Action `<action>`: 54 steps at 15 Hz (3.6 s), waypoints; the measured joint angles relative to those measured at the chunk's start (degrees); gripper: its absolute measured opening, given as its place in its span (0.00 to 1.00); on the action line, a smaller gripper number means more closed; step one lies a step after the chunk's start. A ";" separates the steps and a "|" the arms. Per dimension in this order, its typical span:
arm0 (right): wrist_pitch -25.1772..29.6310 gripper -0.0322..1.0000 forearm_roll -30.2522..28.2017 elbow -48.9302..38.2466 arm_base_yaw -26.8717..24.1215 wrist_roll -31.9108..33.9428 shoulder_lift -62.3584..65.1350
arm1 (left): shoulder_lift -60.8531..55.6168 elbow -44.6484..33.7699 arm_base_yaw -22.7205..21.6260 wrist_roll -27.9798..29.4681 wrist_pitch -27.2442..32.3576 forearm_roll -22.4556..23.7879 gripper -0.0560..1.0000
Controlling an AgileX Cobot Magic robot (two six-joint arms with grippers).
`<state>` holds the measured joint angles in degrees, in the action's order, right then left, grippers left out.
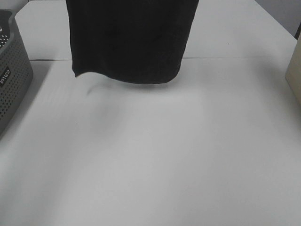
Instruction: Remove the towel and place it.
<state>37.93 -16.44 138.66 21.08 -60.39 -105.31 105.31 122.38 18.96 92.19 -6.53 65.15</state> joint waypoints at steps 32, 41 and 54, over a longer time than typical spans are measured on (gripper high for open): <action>-31.80 0.04 0.63 0.00 -11.97 10.43 -13.35 | 21.31 10.14 -4.70 -57.07 -29.68 -48.82 0.05; -30.48 0.04 6.13 0.00 -12.61 10.43 -13.46 | 23.95 11.69 -4.58 -60.68 -30.60 -49.96 0.05; -3.50 0.04 10.43 0.00 -13.41 15.13 -13.06 | 23.89 11.75 -5.39 -33.92 -25.21 -19.08 0.05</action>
<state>34.43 -6.02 138.66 7.68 -45.26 -118.37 129.20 134.13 13.58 58.27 -31.74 46.07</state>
